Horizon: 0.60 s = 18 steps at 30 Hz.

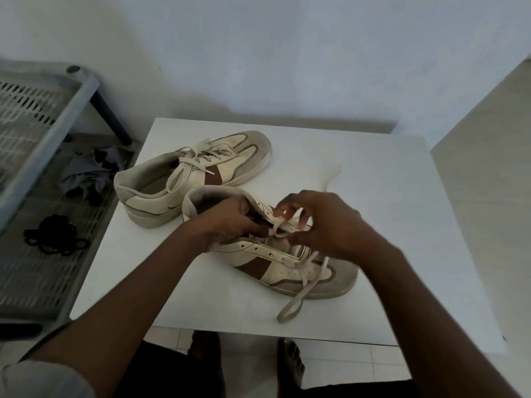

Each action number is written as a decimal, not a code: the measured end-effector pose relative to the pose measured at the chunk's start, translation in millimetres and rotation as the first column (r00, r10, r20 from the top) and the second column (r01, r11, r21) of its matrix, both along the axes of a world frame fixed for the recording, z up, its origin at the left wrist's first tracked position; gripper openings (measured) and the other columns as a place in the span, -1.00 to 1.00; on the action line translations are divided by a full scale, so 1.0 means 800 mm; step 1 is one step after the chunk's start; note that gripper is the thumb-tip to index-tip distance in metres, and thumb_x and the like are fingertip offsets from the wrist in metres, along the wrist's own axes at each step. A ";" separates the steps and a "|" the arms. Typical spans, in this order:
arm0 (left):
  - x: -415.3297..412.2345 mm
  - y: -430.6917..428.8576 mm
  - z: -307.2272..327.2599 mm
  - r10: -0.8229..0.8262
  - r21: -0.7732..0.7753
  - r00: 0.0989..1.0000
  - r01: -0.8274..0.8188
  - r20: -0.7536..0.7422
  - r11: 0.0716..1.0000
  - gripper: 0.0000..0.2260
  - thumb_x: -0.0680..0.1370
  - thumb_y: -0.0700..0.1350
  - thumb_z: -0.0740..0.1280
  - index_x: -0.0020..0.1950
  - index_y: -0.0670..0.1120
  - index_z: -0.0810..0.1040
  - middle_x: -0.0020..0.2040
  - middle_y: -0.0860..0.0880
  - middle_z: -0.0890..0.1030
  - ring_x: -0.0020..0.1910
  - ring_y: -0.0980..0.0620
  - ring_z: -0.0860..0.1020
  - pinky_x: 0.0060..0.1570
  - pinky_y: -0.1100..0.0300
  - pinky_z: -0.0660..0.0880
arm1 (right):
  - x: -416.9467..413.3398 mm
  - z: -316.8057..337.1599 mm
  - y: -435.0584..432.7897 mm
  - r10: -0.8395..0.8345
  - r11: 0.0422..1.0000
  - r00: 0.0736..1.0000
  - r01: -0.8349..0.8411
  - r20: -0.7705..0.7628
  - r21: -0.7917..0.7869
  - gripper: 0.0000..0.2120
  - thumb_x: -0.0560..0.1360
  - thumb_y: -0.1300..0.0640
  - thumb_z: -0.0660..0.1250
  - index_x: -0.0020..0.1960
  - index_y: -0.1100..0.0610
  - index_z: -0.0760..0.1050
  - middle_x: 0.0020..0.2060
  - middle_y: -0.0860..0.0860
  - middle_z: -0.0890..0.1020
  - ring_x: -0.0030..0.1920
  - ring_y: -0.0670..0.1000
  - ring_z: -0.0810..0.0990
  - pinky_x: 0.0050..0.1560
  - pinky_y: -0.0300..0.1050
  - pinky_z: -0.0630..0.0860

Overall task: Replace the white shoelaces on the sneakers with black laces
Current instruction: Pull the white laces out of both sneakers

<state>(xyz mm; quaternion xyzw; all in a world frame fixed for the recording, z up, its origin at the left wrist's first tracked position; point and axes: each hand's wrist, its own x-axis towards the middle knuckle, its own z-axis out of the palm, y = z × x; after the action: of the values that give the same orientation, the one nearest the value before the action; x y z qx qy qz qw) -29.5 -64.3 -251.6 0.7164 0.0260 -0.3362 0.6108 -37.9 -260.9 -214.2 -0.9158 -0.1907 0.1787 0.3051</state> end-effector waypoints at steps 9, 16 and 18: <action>-0.003 -0.001 0.003 0.006 0.018 1.000 -0.006 0.030 1.000 -0.77 0.48 -0.38 0.36 0.12 -0.22 0.60 -0.04 -0.14 0.70 -0.04 -0.01 0.67 -0.13 0.28 0.58 | 0.004 -0.038 0.009 0.021 0.991 0.972 -0.051 0.233 0.123 -0.92 0.40 -0.01 0.49 -0.15 -0.02 0.65 -0.19 -0.15 0.58 -0.24 -0.18 0.49 -0.25 -0.09 0.49; -0.002 -0.001 0.002 0.033 0.191 0.991 -0.058 0.133 0.980 -0.69 0.58 -0.42 0.15 -0.31 -0.15 0.43 -0.37 -0.14 0.46 -0.10 -0.13 0.60 -0.35 0.46 0.41 | -0.018 -0.007 0.033 0.167 0.719 0.981 -0.052 -0.100 0.693 -0.92 0.47 0.36 0.37 -0.13 0.22 0.56 -0.24 -0.03 0.60 -0.20 -0.13 0.56 -0.13 -0.26 0.45; -0.009 0.000 -0.003 -0.027 0.254 0.978 -0.027 0.206 0.967 -0.65 0.59 -0.42 0.09 -0.34 -0.14 0.38 -0.49 -0.07 0.47 -0.30 0.03 0.54 -0.35 0.45 0.43 | -0.023 -0.001 0.050 0.145 0.740 0.985 -0.047 -0.091 0.671 -0.88 0.50 0.31 0.36 -0.11 0.11 0.54 -0.24 -0.09 0.60 -0.22 -0.15 0.57 -0.17 -0.27 0.46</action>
<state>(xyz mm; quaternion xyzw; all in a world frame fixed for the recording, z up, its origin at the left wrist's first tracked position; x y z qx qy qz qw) -36.6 -64.6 -253.9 0.8203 0.0050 -0.2533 0.5127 -55.9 -221.0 -215.1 -0.7210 -0.2674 0.1767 0.6143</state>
